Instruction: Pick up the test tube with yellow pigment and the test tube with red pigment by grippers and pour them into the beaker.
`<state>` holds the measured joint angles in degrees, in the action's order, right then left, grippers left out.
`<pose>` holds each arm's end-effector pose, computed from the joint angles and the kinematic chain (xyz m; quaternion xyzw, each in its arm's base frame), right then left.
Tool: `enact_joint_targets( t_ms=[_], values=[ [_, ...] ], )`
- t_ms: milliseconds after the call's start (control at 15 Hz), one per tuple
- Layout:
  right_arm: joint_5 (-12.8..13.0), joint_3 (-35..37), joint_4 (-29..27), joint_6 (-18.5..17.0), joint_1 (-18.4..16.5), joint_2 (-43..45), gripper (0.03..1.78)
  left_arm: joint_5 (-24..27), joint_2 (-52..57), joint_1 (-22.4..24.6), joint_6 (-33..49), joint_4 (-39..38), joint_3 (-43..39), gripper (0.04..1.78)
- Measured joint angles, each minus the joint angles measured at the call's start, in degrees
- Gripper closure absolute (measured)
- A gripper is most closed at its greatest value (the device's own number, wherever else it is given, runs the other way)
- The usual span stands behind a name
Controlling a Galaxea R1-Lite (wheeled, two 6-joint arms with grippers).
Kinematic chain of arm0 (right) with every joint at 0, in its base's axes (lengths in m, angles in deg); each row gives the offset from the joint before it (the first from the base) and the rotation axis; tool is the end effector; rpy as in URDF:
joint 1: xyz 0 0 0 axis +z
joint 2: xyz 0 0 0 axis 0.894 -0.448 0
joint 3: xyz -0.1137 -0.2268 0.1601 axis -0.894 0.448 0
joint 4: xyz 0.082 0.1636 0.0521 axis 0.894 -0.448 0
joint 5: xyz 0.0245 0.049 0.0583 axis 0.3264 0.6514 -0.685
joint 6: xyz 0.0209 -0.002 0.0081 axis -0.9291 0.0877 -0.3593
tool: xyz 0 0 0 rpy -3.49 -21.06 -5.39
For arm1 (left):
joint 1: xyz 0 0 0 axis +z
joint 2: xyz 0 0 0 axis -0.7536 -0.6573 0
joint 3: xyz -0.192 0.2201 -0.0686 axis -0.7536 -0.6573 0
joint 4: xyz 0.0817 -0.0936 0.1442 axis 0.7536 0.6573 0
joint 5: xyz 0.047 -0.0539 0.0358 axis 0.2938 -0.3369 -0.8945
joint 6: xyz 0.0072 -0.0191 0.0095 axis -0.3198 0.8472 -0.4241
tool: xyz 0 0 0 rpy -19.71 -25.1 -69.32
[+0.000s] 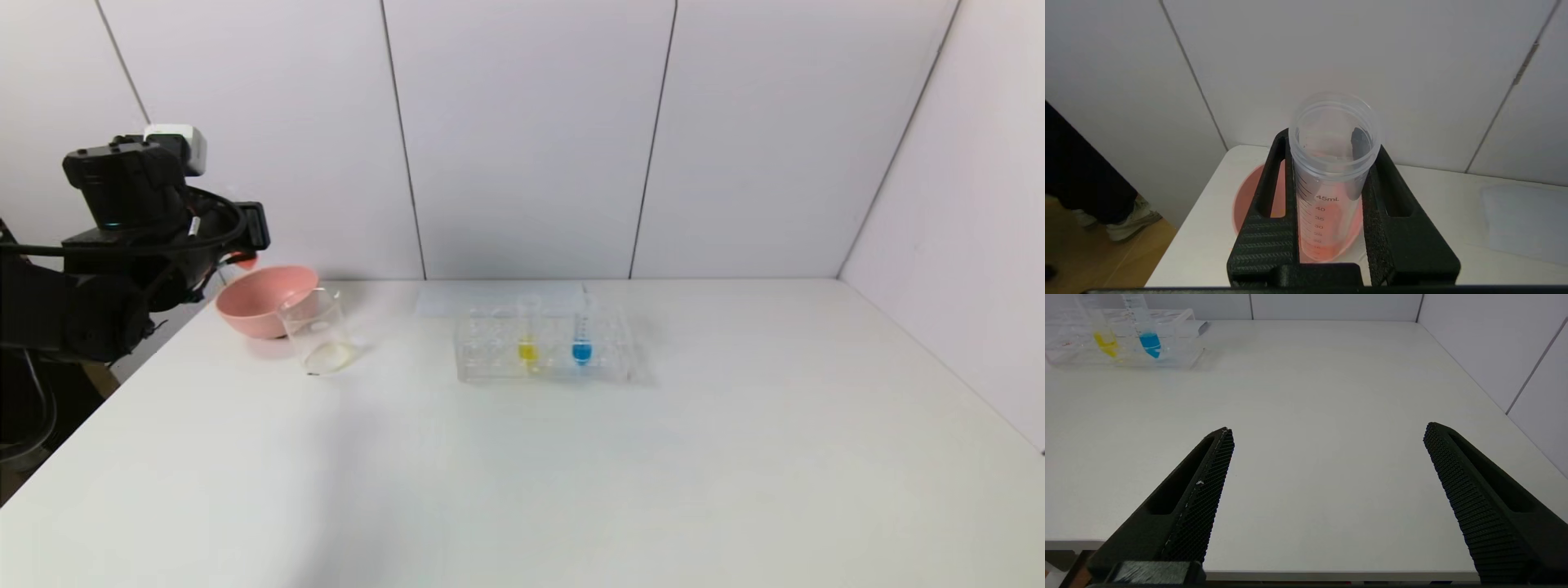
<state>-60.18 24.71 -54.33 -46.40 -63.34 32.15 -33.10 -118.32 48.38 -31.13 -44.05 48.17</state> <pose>-0.0228 -0.0001 0.0757 0.0012 0.0011 -0.0020 1.0000 0.3578 0.0024 0.2226 0.0207 -0.0013 0.1233 0.9922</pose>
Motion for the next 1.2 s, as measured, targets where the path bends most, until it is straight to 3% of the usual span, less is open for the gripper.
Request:
enact_joint_targets(
  t_ms=[600,1200],
  values=[
    [0.0,0.0,0.0,0.0,0.0,0.0,0.11,2.6,-2.1,5.5,-0.8,-0.1,-0.4,1.37],
    [0.0,0.0,0.0,0.0,0.0,0.0,0.11,5.7,-2.7,7.1,-1.9,-0.4,-2.0,1.37]
  ],
)
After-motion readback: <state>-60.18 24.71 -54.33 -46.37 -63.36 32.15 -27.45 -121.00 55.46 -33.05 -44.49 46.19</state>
